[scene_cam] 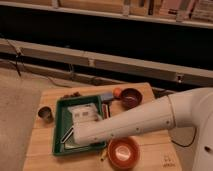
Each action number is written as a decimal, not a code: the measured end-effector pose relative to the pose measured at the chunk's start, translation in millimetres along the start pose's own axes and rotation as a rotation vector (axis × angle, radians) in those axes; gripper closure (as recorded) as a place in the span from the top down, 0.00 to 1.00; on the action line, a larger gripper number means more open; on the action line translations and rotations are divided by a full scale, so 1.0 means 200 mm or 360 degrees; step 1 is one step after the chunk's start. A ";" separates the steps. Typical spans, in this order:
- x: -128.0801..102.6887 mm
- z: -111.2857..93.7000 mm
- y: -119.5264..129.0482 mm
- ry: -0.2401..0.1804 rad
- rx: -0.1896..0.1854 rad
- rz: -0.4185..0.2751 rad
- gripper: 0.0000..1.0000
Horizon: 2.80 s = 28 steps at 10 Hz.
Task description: Place brush in paper cup
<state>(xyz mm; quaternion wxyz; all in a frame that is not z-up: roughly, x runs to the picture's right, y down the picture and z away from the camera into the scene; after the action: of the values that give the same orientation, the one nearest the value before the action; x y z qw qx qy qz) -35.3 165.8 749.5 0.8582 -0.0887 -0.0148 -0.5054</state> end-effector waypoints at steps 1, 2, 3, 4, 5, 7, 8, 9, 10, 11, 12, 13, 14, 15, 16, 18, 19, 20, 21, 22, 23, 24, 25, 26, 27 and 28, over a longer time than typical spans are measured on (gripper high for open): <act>0.01 0.03 0.01 -0.0032 0.0024 -0.0010 0.80; 0.03 0.07 -0.01 -0.0066 0.0058 -0.0037 0.80; 0.06 0.10 -0.04 -0.0097 0.0082 -0.0087 0.80; 0.09 0.13 -0.09 -0.0128 0.0103 -0.0140 0.80; 0.12 0.15 -0.14 -0.0157 0.0127 -0.0202 0.80; 0.19 0.20 -0.23 -0.0198 0.0157 -0.0292 0.80; 0.20 0.22 -0.27 -0.0219 0.0173 -0.0327 0.80; 0.21 0.24 -0.31 -0.0242 0.0190 -0.0356 0.80; 0.20 0.26 -0.34 -0.0266 0.0201 -0.0377 0.80; 0.20 0.30 -0.37 -0.0295 0.0214 -0.0400 0.80; 0.20 0.32 -0.40 -0.0314 0.0224 -0.0421 0.80; 0.20 0.34 -0.42 -0.0329 0.0232 -0.0438 0.80; 0.19 0.35 -0.45 -0.0344 0.0241 -0.0458 0.80; 0.18 0.38 -0.50 -0.0369 0.0252 -0.0484 0.80; 0.17 0.40 -0.52 -0.0389 0.0258 -0.0502 0.80; 0.17 0.44 -0.56 -0.0421 0.0266 -0.0529 0.80; 0.16 0.45 -0.57 -0.0436 0.0268 -0.0537 0.80; 0.15 0.47 -0.58 -0.0452 0.0271 -0.0536 0.80; 0.14 0.50 -0.58 -0.0473 0.0280 -0.0524 0.80; 0.12 0.52 -0.58 -0.0487 0.0288 -0.0514 0.80; 0.10 0.54 -0.59 -0.0502 0.0299 -0.0505 0.75; 0.09 0.55 -0.59 -0.0510 0.0309 -0.0497 0.64; 0.08 0.55 -0.59 -0.0511 0.0312 -0.0490 0.56; 0.08 0.55 -0.59 -0.0511 0.0313 -0.0486 0.47; 0.08 0.54 -0.60 -0.0505 0.0316 -0.0485 0.37; 0.09 0.53 -0.60 -0.0496 0.0318 -0.0488 0.26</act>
<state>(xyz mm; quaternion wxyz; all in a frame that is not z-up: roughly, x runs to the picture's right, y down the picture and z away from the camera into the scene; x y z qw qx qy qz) -124.9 110.8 871.9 0.7633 -0.0770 -0.2104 -0.6060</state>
